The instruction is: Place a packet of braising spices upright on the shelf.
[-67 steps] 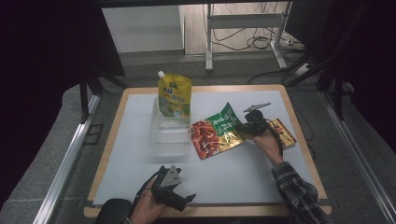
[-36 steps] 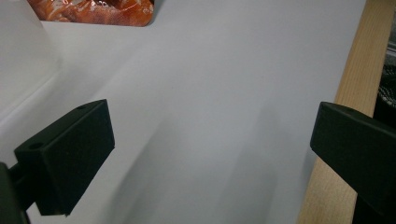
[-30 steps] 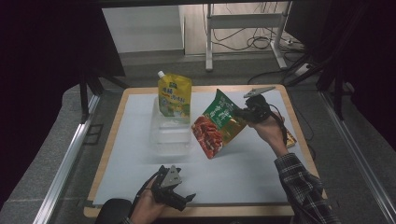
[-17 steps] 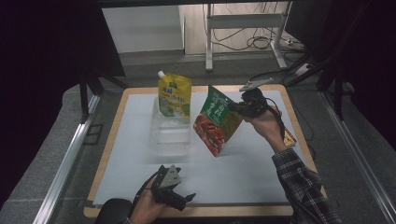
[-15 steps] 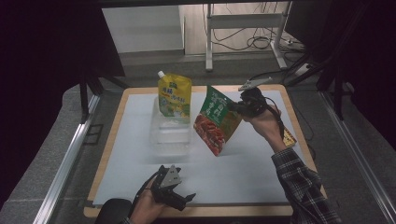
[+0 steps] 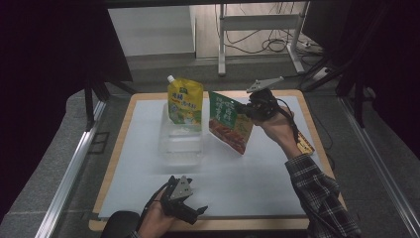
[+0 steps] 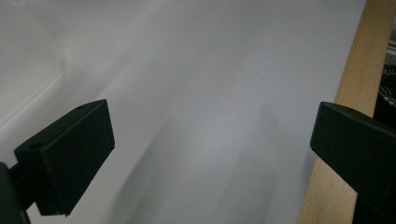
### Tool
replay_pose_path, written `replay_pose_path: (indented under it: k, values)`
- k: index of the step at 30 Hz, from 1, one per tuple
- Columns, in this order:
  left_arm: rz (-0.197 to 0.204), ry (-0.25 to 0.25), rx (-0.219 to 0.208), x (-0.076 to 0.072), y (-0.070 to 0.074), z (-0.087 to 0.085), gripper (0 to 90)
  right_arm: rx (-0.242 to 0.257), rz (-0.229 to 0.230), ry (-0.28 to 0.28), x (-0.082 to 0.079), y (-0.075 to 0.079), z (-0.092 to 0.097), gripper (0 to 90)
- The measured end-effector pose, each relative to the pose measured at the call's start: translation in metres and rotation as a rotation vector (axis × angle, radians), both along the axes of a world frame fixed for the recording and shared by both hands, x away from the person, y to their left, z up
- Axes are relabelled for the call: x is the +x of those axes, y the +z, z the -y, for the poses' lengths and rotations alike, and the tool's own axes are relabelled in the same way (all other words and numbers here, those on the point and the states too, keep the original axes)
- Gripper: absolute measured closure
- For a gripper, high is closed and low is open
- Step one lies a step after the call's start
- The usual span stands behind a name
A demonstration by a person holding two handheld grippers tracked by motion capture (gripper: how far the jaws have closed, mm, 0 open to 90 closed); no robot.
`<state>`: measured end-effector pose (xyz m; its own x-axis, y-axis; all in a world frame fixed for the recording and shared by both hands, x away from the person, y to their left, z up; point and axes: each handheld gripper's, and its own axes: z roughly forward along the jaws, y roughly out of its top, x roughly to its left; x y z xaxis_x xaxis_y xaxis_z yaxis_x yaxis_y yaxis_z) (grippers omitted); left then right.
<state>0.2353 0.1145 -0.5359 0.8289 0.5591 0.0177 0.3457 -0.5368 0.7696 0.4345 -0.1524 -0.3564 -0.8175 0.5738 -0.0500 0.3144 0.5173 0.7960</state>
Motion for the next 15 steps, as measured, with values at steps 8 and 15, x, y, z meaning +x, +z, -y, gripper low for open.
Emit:
replay_pose_path:
  k: [8, 15]
  values:
    - [0.002, 0.003, -0.007, 0.000, 0.000, -0.001, 0.0, 0.012, 0.023, 0.000, 0.001, 0.010, -0.001, 89.0]
    - [0.002, 0.003, -0.009, 0.000, 0.000, -0.001, 0.0, 0.035, 0.023, 0.040, 0.000, 0.020, -0.004, 89.0]
